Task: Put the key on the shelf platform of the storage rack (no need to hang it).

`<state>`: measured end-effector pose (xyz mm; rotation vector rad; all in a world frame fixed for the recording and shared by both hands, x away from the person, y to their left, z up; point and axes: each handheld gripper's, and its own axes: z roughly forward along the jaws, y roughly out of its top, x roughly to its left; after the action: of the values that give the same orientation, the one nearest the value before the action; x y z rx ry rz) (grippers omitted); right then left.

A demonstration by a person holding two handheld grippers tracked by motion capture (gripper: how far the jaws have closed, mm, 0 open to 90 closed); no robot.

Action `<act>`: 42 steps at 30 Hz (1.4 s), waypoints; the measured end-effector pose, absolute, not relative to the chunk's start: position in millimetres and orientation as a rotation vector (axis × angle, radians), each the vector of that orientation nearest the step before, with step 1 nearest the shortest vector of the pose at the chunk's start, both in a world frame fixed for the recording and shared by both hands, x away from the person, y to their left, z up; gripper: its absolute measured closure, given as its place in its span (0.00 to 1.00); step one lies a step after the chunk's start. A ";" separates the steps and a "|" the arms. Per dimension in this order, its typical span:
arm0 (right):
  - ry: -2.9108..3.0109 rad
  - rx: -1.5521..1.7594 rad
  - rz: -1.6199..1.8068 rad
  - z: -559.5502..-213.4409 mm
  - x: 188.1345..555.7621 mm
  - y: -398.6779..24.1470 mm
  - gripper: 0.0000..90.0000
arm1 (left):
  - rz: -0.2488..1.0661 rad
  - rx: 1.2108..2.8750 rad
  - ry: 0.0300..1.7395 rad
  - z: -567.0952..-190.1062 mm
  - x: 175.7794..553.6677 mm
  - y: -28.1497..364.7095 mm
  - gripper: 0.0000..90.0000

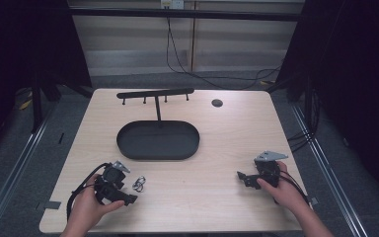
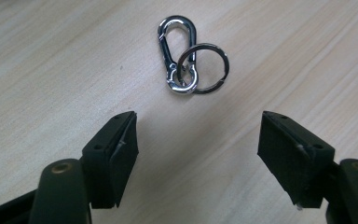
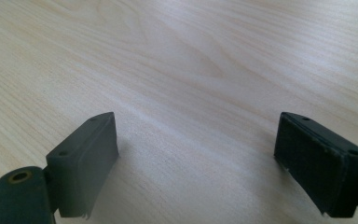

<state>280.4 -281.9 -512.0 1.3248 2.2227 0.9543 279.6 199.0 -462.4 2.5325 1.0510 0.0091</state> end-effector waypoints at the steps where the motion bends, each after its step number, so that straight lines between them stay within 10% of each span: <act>1: 2.223 1.325 0.954 -512.0 280.5 -282.0 0.14 | 0.005 2.546 1.054 -462.5 281.1 197.8 0.32; 42: 2.223 1.322 0.954 -512.1 280.5 -282.0 0.14 | -0.018 2.670 1.079 -466.5 322.2 162.5 0.58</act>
<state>280.5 -282.0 -512.1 1.3220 2.2230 0.9540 322.2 162.5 -466.5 2.6702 1.0786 -0.0182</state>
